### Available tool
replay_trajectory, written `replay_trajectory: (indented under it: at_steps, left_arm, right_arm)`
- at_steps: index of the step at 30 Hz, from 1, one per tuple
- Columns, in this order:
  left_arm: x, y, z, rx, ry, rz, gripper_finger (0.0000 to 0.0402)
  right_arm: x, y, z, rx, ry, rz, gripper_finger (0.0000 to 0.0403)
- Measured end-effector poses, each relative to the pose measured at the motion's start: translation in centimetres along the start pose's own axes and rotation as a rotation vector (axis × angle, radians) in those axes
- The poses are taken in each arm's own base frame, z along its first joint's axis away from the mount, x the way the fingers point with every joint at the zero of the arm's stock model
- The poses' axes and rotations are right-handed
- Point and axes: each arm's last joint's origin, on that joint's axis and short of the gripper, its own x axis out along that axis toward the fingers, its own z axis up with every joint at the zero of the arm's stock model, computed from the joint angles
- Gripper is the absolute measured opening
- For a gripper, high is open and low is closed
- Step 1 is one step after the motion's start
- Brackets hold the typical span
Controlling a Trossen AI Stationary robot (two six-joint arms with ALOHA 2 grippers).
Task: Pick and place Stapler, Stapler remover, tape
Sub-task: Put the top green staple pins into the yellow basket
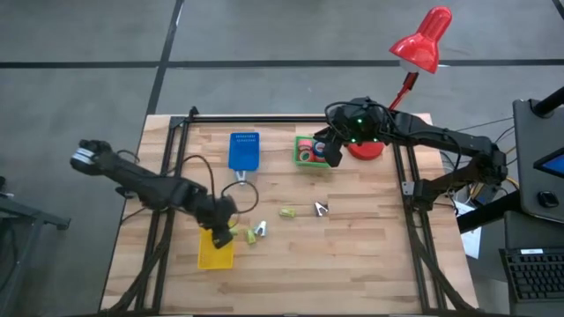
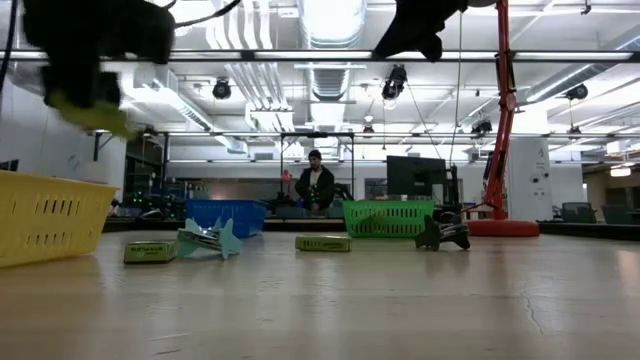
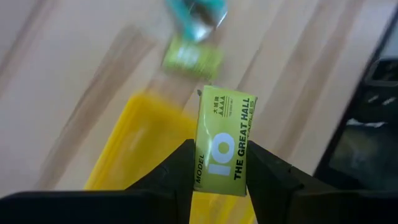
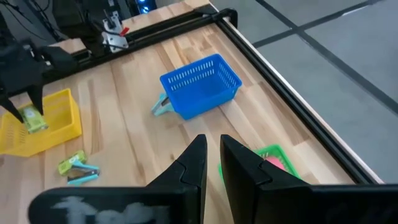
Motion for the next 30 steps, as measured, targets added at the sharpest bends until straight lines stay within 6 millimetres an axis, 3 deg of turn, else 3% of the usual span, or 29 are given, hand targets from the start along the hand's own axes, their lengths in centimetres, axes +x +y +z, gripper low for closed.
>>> replay_trajectory:
  at_steps: [7,15,30]
  left_arm:
    - [0.9,1.8,-2.4,-0.070,0.071,0.068,0.0132]
    - [2.2,2.9,-3.2,-0.069,0.121,0.094,0.0133]
    - [3.1,2.9,-3.0,-0.103,0.071,0.027,0.0207]
  right_arm:
    - [0.9,0.0,-0.1,0.008,0.012,-0.001,0.0043]
    - [0.8,0.0,0.0,0.026,0.008,0.000,0.0043]
    - [0.8,0.0,0.0,0.030,0.008,0.000,0.0043]
